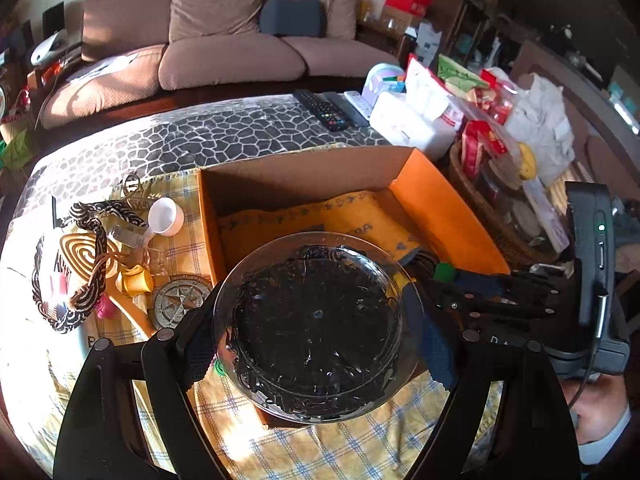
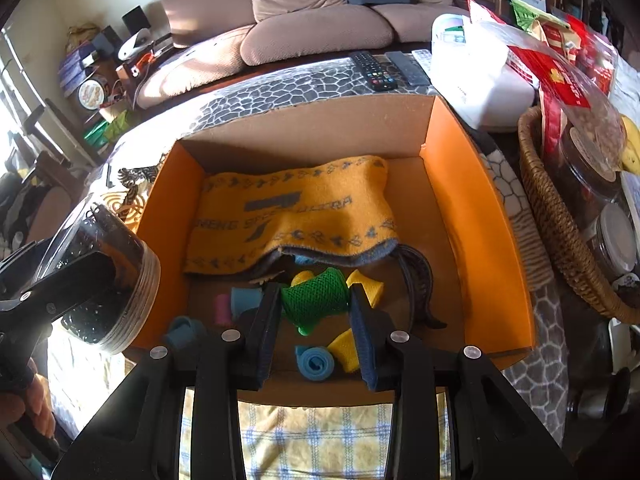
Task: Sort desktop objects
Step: 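Carry the container and green roller over the orange box and lower them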
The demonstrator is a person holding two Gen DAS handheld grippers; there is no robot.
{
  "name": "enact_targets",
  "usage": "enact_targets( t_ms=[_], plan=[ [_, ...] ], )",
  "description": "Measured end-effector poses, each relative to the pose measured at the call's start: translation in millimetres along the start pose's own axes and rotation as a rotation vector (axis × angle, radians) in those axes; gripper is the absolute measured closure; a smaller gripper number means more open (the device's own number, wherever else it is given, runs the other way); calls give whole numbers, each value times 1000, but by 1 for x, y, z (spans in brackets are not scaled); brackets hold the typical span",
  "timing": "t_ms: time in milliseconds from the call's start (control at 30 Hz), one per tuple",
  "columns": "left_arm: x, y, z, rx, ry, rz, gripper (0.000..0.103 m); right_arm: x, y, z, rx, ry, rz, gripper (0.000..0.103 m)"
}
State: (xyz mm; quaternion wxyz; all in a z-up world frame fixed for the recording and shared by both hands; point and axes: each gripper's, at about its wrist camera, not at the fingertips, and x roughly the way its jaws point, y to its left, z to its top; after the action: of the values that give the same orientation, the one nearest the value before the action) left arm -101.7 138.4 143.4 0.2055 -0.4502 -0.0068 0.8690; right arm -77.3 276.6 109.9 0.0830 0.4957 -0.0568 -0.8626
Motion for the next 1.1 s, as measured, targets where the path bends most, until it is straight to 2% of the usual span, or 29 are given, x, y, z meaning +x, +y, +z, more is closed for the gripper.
enact_targets(
  t_ms=[300, 500, 700, 1000, 1100],
  plan=[
    [34, -22, -2, 22, 48, -1, 20, 22, -23, -7, 24, 66, 6, 67],
    [56, -29, -7, 35, 79, 13, 20, 28, -24, -9, -1, 67, -9, 67],
    [71, -25, -10, 28, 100, 47, 20, 28, -30, -7, 15, 53, -12, 51],
    [75, -18, -13, -8, 107, 63, 19, 24, -34, -6, 33, 31, -11, 47],
    [69, -17, -13, -10, 99, 60, 14, 23, -33, -6, 35, 28, -13, 46]
  ],
)
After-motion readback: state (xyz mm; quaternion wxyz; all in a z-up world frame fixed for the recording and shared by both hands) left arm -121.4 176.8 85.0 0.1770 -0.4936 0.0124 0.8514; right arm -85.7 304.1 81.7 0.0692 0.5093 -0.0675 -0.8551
